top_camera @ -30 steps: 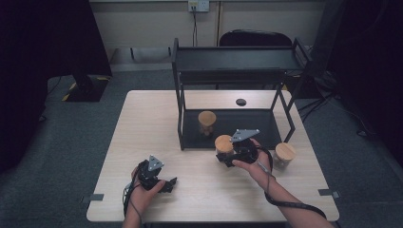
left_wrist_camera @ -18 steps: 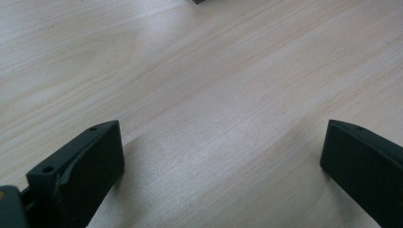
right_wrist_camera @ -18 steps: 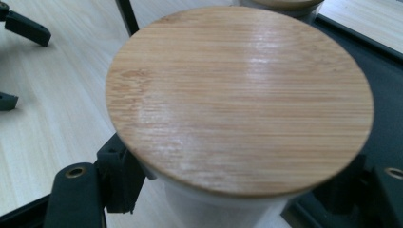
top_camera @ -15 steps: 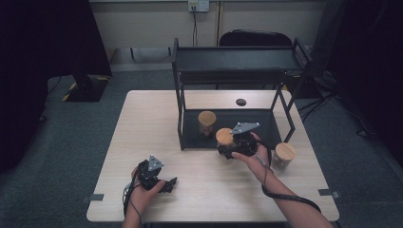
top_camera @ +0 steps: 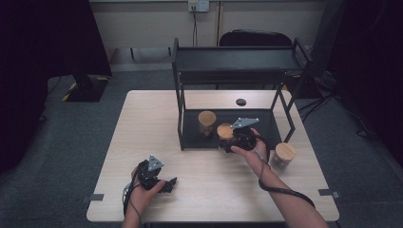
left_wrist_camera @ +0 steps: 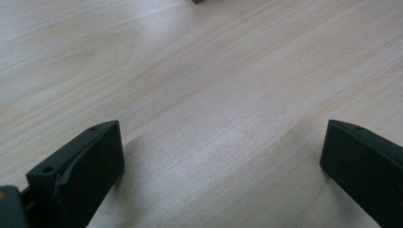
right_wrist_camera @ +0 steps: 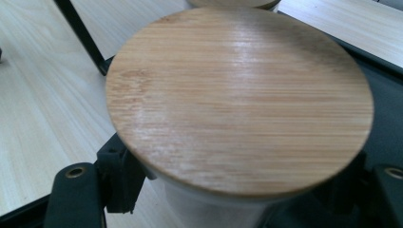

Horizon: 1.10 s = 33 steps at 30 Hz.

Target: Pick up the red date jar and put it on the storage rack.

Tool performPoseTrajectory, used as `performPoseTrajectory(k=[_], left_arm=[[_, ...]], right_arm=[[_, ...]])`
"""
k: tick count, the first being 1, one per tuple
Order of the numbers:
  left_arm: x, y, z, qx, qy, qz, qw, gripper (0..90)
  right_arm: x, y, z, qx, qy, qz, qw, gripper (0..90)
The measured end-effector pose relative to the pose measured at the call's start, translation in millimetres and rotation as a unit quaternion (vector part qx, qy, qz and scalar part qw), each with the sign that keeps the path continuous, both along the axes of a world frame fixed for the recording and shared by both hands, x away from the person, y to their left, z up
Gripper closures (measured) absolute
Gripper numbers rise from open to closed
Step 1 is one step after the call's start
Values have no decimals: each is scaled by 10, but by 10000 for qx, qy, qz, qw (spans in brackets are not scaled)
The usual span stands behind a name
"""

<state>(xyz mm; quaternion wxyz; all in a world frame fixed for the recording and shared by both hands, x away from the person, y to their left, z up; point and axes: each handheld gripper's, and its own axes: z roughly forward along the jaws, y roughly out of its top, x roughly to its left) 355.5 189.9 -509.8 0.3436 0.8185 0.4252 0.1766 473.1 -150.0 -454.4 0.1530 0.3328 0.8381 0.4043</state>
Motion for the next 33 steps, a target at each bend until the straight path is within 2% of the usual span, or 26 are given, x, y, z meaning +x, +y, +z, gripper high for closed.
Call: performPoseTrajectory(k=[17,31,33], left_arm=[[0,0,-1,-1,-5,-1,10000,3],[1,2,-1,3,-7,-10,10000,3],[0,1,-1,-3,-5,-5,10000,3]], right_arm=[[206,4,-32,-63,-58,-253,9996,255],[366,14,-154,-211,-33,-416,9989,255],[386,8,-164,-173,-50,-443,9989,255]])
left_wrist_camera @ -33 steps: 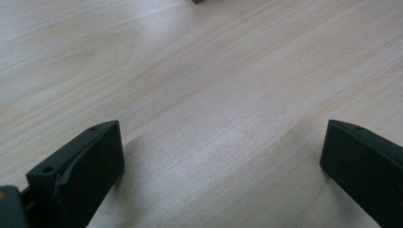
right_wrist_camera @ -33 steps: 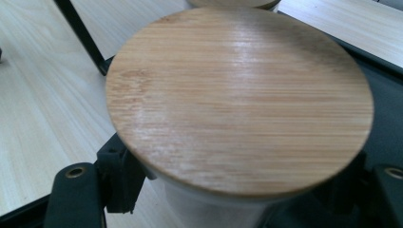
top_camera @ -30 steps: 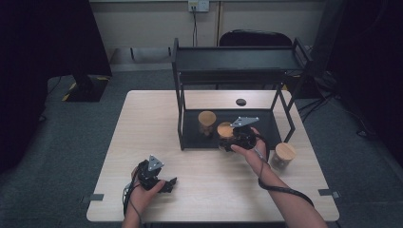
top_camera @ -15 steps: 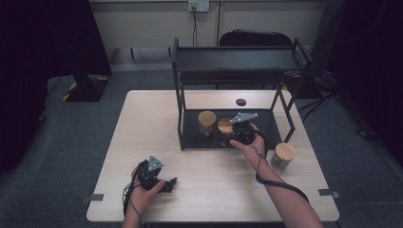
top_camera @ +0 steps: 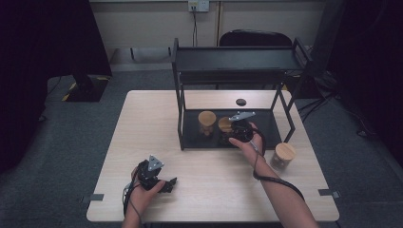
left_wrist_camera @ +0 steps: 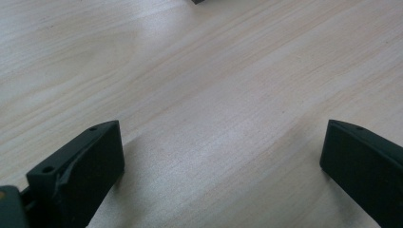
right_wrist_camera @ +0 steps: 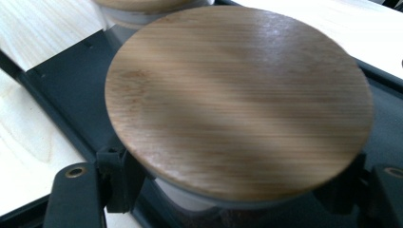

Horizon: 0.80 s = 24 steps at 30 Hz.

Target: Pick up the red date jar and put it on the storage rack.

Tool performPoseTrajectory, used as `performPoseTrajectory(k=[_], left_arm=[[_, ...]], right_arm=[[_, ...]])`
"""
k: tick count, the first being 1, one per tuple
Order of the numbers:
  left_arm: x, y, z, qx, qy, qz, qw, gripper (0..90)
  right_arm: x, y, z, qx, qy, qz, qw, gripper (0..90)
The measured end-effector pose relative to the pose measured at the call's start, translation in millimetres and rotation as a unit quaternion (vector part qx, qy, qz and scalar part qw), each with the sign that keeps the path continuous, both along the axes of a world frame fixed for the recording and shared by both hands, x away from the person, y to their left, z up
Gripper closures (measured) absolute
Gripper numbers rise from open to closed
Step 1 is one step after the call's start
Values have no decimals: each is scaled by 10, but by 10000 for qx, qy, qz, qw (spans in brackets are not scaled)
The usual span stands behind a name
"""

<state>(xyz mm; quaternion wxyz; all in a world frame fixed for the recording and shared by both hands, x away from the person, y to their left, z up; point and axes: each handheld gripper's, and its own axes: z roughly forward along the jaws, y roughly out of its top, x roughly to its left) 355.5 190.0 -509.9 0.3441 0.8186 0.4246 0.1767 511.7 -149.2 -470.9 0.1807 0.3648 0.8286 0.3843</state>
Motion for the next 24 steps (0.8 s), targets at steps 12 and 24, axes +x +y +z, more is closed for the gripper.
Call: performPoseTrajectory(k=[12,24], left_arm=[[1,1,0,4,-2,-5,10000,4],[1,2,0,3,-3,-8,10000,3]], right_arm=[[113,-12,-43,75,-105,-114,9999,254],[208,40,-66,123,-182,-197,9996,254]])
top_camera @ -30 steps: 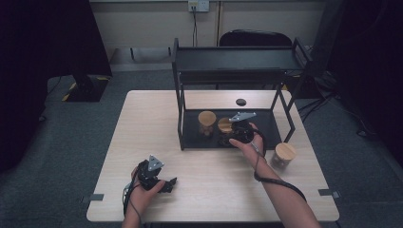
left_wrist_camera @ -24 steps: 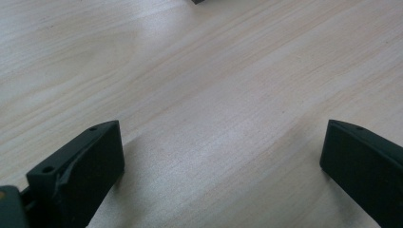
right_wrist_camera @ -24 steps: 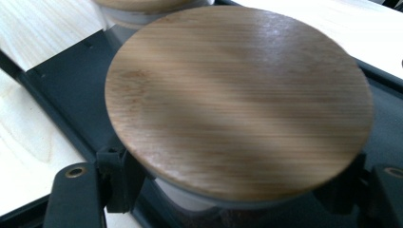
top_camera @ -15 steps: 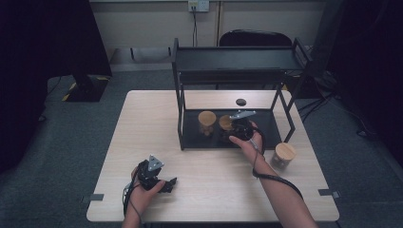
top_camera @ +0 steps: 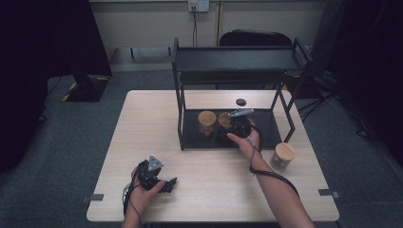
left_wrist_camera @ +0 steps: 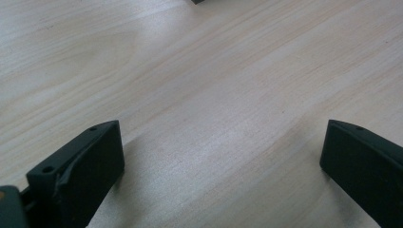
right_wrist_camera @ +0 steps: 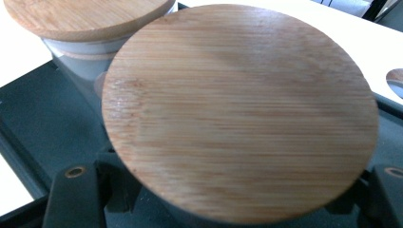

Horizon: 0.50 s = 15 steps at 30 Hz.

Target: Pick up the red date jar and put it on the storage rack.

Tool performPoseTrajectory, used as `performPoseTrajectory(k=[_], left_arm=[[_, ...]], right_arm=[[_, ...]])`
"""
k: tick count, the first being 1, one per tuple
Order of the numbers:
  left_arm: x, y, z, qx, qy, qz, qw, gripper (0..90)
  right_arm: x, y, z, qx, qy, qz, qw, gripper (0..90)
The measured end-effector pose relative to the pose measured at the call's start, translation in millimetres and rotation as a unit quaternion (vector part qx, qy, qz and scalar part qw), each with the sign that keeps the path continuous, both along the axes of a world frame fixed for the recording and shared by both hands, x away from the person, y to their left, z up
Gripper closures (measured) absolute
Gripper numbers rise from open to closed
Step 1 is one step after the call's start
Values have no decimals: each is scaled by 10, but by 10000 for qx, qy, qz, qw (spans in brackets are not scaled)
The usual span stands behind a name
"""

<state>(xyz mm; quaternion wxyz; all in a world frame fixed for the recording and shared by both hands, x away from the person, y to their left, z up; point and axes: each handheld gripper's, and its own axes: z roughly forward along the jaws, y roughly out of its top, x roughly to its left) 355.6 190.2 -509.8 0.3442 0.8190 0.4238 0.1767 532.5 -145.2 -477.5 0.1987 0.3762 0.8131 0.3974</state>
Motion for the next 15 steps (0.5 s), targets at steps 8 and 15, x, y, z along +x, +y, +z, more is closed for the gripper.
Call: performPoseTrajectory(k=[8,15], left_arm=[[0,1,0,2,-1,-3,10000,4],[0,0,0,0,0,-2,10000,3]], right_arm=[[38,19,-4,20,-21,-107,9999,254],[55,29,-1,-4,-15,-144,9999,254]])
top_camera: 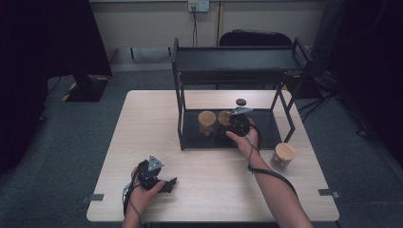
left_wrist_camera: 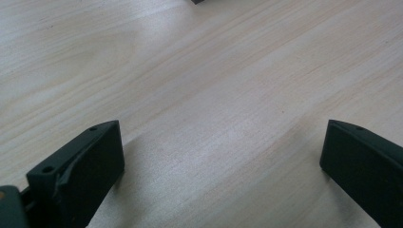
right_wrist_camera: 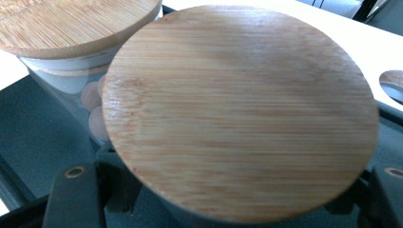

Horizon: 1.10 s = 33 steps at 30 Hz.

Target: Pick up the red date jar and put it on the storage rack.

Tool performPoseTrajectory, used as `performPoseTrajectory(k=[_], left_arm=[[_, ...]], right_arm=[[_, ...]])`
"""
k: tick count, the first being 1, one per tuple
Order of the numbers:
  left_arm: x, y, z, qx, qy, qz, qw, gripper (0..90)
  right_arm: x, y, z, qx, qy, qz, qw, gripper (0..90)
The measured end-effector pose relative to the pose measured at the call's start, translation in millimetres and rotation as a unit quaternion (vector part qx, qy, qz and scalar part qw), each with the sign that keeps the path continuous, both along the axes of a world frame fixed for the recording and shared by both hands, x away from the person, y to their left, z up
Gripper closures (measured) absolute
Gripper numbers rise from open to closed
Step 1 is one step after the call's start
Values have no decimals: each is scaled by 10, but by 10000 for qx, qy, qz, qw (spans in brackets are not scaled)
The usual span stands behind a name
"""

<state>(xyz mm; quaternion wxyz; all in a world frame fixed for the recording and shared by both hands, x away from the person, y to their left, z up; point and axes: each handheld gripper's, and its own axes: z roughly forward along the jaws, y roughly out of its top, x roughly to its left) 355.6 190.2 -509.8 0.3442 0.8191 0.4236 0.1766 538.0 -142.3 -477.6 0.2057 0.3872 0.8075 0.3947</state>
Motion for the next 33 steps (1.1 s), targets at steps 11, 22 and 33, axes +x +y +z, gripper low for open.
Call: performPoseTrajectory(k=[11,22,33], left_arm=[[0,0,0,2,-1,-4,10000,3],[0,1,0,3,-2,-5,10000,4],[0,3,0,0,-3,-18,10000,4]], right_arm=[[3,9,4,-1,35,-61,10000,254],[-9,10,26,56,187,-160,9997,85],[-95,-25,89,137,294,-143,9994,14]])
